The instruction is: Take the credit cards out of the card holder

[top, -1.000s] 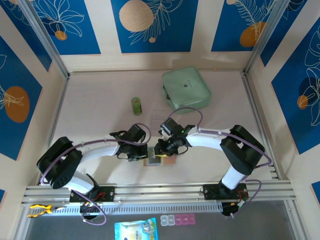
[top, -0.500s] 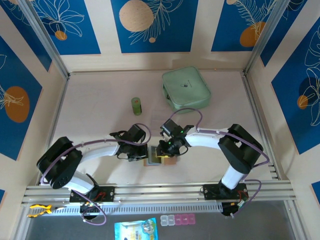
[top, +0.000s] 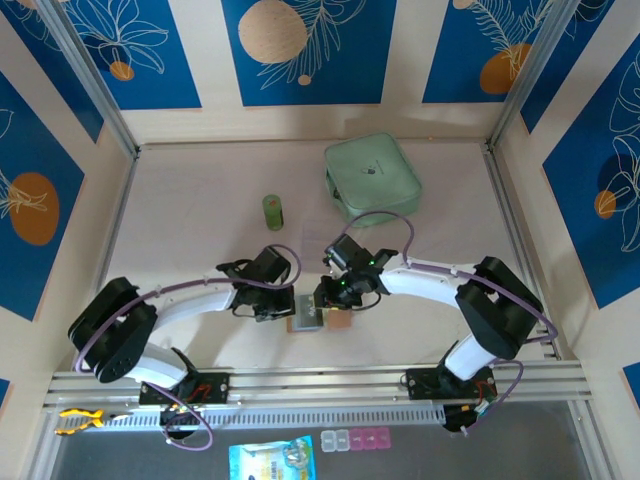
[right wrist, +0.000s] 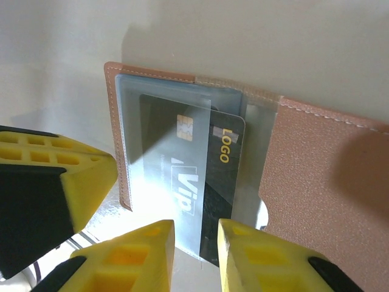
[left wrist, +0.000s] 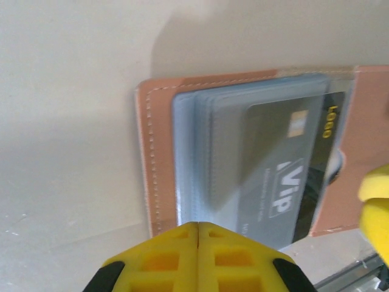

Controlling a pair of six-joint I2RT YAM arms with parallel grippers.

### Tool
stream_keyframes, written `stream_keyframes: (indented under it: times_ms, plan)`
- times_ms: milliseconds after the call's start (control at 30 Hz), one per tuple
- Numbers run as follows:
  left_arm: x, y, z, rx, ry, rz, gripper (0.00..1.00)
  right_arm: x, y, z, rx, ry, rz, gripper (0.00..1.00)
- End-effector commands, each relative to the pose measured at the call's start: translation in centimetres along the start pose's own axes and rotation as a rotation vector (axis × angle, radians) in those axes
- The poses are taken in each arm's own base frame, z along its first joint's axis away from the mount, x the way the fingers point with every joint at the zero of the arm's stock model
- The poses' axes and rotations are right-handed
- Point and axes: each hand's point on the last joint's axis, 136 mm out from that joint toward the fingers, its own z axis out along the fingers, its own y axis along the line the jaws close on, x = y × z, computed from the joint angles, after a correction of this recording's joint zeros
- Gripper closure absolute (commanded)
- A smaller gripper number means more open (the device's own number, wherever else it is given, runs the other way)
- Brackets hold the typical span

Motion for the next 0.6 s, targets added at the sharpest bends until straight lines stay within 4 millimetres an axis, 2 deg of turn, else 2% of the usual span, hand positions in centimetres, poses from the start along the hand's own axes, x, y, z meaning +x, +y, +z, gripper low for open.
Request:
stream_keyframes:
  times_ms: [0, 133, 567]
  plan:
    - [-0.3, -1.9, -0.9, 0.062, -0.009, 0.011, 1.0, 0.6, 0.3, -0.2, -0.05, 0.019, 0.002, 0.72]
    - [-0.2, -2.8, -0.4, 0.098, 0.008, 0.012, 1.0, 0.7, 0.5, 0.4, -0.083, 0.036, 0.011, 0.71]
    - [0.7, -0.2, 1.4, 0.01, 0.048, 0.003, 1.0, 0.7, 0.5, 2.0, -0.103, 0.08, 0.026, 0.72]
